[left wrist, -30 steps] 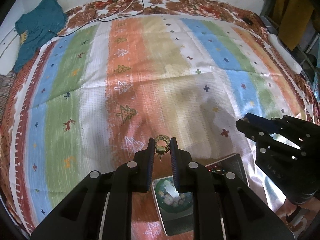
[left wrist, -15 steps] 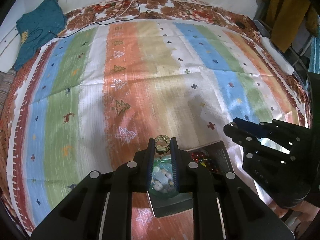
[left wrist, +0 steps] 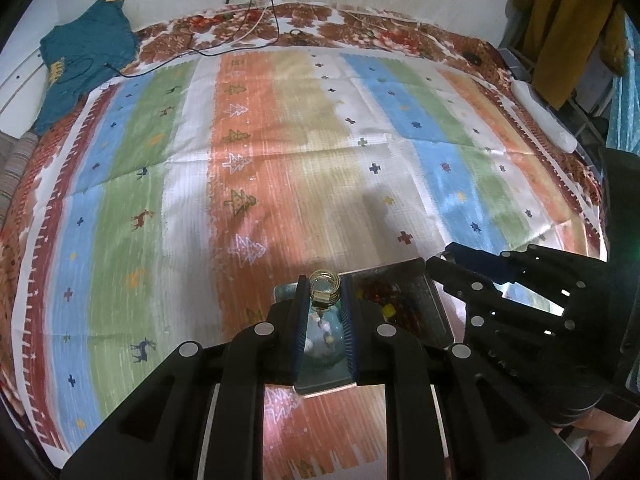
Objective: Organize jewelry
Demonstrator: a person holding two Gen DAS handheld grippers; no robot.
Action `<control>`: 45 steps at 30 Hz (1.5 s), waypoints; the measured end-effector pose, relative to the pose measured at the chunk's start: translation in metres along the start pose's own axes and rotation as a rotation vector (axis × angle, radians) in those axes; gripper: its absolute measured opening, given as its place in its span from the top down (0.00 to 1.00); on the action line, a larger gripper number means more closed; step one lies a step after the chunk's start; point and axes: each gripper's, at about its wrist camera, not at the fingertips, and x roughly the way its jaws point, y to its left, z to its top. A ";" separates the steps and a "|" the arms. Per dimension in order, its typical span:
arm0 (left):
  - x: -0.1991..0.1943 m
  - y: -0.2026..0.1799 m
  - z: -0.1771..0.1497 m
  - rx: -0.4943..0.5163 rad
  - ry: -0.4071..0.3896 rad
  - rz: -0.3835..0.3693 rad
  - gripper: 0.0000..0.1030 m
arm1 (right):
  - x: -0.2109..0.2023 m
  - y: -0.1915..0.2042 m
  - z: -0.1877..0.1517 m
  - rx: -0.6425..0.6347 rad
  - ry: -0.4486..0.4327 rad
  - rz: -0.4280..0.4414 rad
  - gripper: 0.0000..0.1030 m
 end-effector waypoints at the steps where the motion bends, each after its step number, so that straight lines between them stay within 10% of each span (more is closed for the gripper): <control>1: -0.002 0.000 -0.002 0.000 -0.003 0.000 0.85 | -0.001 0.001 -0.002 -0.002 0.001 0.002 0.82; 12: -0.014 -0.001 -0.013 -0.017 -0.022 0.001 0.83 | -0.006 0.010 -0.014 -0.019 0.012 0.005 0.79; 45: -0.067 0.000 -0.066 -0.024 -0.077 -0.042 0.34 | -0.074 0.007 -0.058 0.006 -0.079 0.020 0.30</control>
